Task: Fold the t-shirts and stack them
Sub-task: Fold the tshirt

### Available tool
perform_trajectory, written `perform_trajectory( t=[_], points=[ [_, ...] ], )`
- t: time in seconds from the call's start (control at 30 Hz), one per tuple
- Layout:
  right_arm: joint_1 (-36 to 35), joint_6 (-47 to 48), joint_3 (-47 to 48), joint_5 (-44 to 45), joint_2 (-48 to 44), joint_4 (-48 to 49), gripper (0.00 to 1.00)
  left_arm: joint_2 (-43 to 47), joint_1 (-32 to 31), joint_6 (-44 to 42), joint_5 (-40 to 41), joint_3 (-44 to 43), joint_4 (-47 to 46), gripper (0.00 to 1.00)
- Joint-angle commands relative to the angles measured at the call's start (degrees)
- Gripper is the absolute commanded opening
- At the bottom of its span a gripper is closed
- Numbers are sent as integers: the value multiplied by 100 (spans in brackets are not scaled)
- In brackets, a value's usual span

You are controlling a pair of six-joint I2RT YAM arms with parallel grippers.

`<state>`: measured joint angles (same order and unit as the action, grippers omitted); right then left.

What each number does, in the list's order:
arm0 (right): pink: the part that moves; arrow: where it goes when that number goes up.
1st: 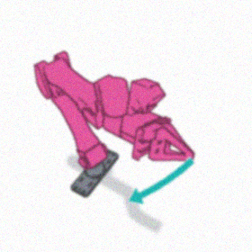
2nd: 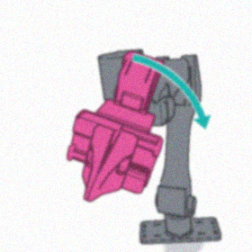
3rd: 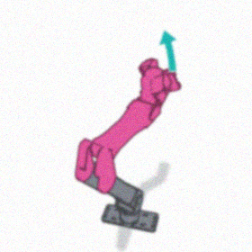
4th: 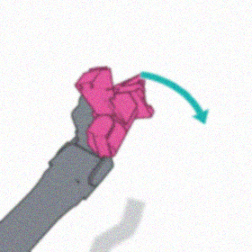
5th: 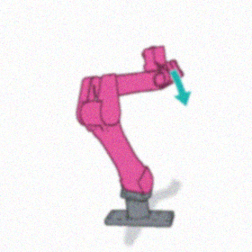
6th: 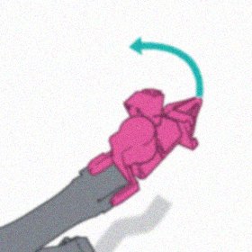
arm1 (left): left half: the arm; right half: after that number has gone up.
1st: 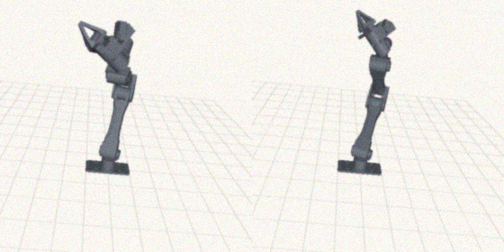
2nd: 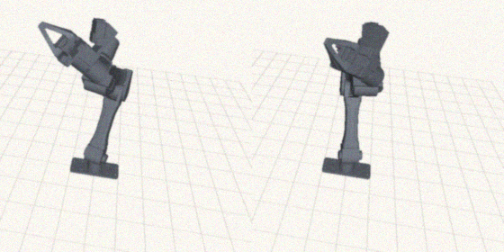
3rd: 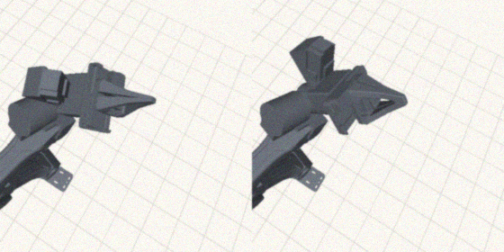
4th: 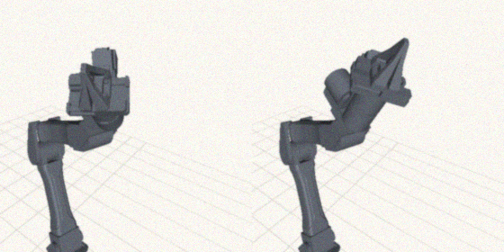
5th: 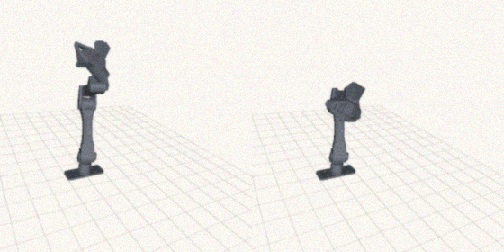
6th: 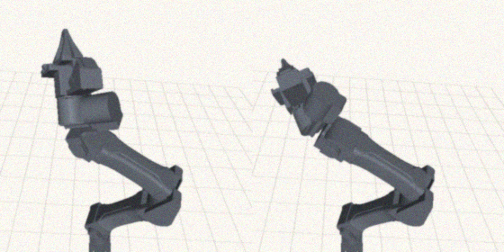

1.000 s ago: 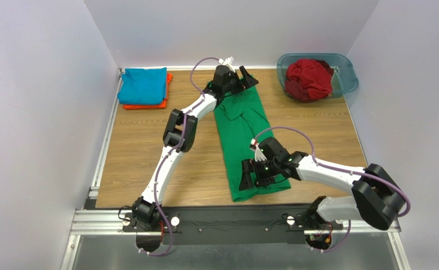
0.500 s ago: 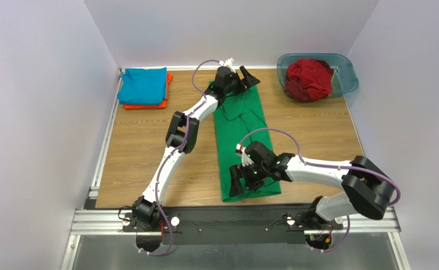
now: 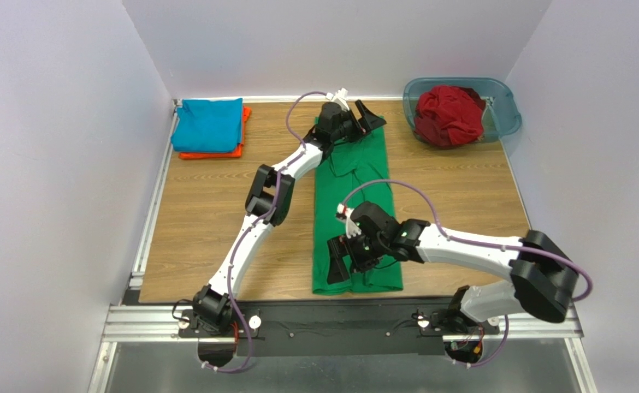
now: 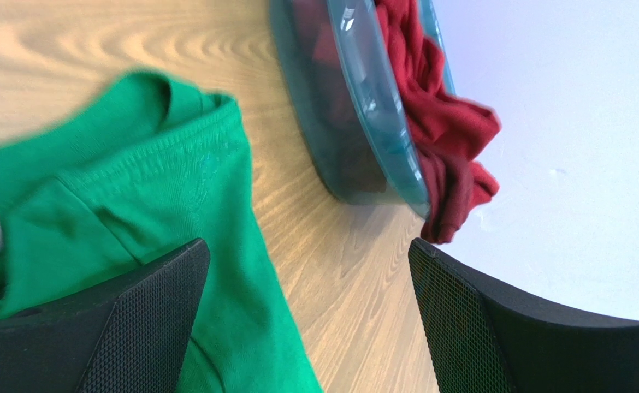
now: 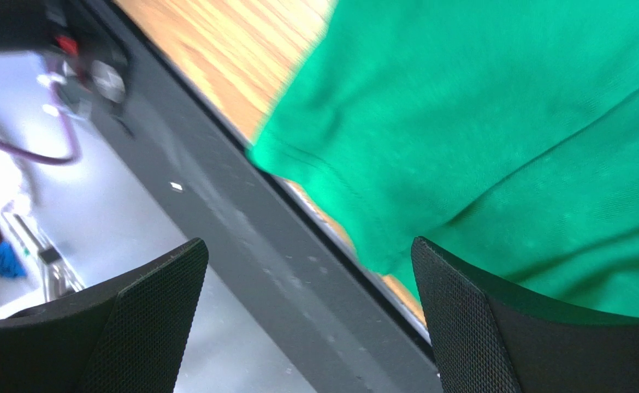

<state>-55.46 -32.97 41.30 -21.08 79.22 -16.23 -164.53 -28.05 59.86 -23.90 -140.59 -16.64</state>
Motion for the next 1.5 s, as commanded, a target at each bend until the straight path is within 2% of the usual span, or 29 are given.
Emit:
perform_trajectory(
  t=[0.0, 0.07, 0.13, 0.17, 0.27, 0.3, 0.33, 0.37, 0.4, 0.43, 0.47, 0.5, 0.63, 0.67, 0.77, 0.87, 0.97, 1.07, 1.13, 1.27, 1.33, 1.47],
  points=[
    [-44, 71, 466, 595, -591, -739, 100, 1018, 160, -509, -18, -38, 213, 99],
    [-44, 63, 598, 858, -880, -1143, 100, 1587, 160, -939, -18, -3, 555, 99],
    [-44, 19, 686, 1491, -1074, -1434, 100, 2080, 160, -1194, -53, 215, 784, 99],
    [-44, -42, 704, 1911, -1215, -1679, 100, 2674, 160, -1500, -62, 687, 951, 99],
    [-44, -78, 730, 2256, -1339, -1997, 100, 4013, 134, -2047, 16, 2146, 1249, 99],
    [-44, -87, 730, 2301, -1383, -2050, 100, 4364, 116, -2187, 217, 2551, 1321, 99],
    [-35, -121, 722, 2310, -1392, -2094, 100, 4698, 98, -2319, 324, 3390, 1391, 98],
    [-44, -165, 713, 2362, -1418, -2130, 100, 5380, 29, -2442, 455, 3833, 1462, 98],
    [-35, -183, 643, 2406, -1453, -2174, 100, 5744, -7, -2583, 839, 4308, 1532, 98],
    [-35, -183, 625, 2416, -1479, -2191, 100, 6096, -42, -2558, 1061, 4782, 1524, 98],
    [-26, -209, 555, 2416, -1488, -2252, 100, 6795, -173, -2549, 1263, 5796, 1428, 98],
    [-26, -192, 529, 2511, -1497, -2262, 100, 7124, -261, -2523, 1648, 6276, 1384, 98],
    [-17, -341, 344, 2582, -1427, -2306, 100, 8722, -604, -2042, 2011, 8699, 1339, 98],
    [-17, -376, 326, 2591, -1401, -2323, 100, 8727, -674, -1917, 2082, 9046, 1331, 98],
    [-26, -420, 282, 2644, -1348, -2315, 100, 9622, -1026, -1435, 2179, 10161, 1374, 98],
    [-17, -508, 256, 2680, -1190, -2280, 98, 10298, -1456, -969, 2074, 10796, 1620, 98],
    [-26, -570, 160, 2565, -1005, -2122, 97, 10580, -1843, -635, 2231, 11079, 2190, 94],
    [-26, -631, 63, 2364, -900, -1815, 92, 10748, -2141, -344, 2092, 11447, 2332, 84],
    [-17, -728, -25, 2310, -839, -1744, 86, 10801, -2379, -71, 1969, 11659, 2332, 75],
    [-26, -755, -113, 2170, -759, -1621, 73, 10793, -2617, 219, 1977, 11800, 2508, 67],
    [-17, -763, -157, 1978, -715, -1559, 66, 10775, -2714, 342, 1933, 11836, 2666, 63],
    [-35, -886, -245, 1844, -636, -1497, 61, 10784, -2872, 492, 1854, 11941, 2824, 63]
  ],
)
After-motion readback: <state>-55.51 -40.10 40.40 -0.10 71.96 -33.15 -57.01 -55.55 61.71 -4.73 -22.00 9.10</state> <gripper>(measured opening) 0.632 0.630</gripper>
